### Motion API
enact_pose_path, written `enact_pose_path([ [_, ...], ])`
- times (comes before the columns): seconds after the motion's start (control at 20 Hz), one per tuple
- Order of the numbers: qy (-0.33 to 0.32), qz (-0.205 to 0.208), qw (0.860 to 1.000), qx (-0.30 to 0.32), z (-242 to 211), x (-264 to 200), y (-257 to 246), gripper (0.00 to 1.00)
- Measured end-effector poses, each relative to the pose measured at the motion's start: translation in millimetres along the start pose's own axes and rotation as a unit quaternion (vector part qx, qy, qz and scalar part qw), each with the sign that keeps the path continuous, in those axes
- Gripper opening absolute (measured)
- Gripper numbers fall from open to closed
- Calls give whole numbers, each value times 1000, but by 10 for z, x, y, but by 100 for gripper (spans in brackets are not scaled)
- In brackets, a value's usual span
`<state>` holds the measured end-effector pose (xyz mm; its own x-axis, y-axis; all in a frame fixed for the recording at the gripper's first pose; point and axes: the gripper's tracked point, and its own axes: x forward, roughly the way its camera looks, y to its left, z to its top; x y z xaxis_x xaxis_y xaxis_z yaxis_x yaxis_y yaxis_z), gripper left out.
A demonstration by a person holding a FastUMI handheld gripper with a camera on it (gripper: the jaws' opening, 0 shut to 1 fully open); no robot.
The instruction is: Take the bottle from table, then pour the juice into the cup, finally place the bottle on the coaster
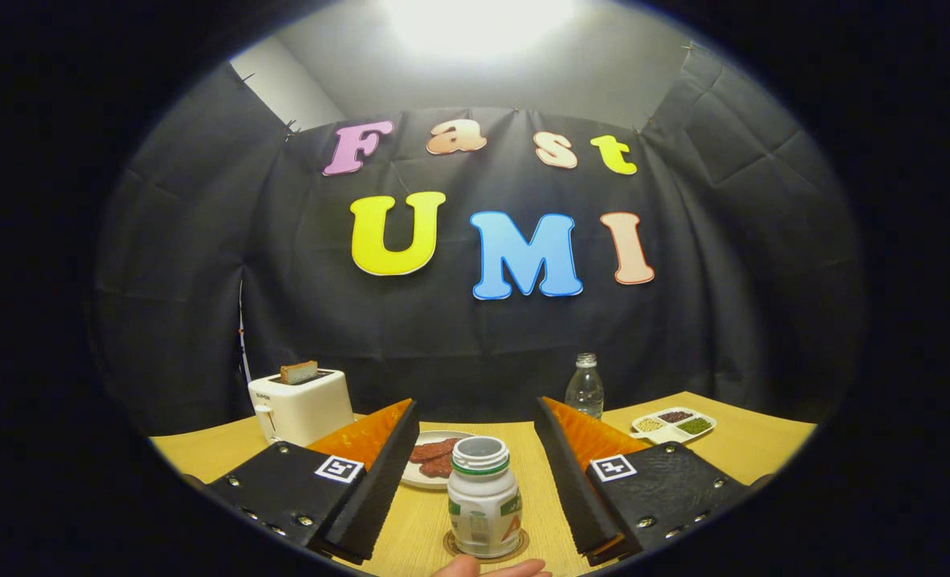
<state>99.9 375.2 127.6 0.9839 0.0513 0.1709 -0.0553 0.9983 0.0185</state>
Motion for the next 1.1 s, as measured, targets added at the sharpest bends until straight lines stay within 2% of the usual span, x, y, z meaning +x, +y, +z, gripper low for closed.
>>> enact_pose_path([
  [0.2,-4,-13,1000,9,257,-221,-301,88],
  [0.35,-10,-42,999,-8,484,-411,-766,88],
  [0.45,-36,-45,998,-18,667,-518,-1073,88],
  [0.55,-48,-65,996,-42,674,-622,-1551,87],
  [0.7,-43,-116,988,-89,482,-740,-2370,89],
  [0.75,-33,-124,987,-95,385,-804,-2566,94],
  [0.8,-20,-128,987,-93,233,-807,-2769,95],
  [0.9,4,-114,991,-74,-82,-817,-3062,95],
  [1.0,8,-69,996,-50,-329,-817,-3173,95],
  [1.1,9,-65,997,-51,-544,-798,-3418,95],
])
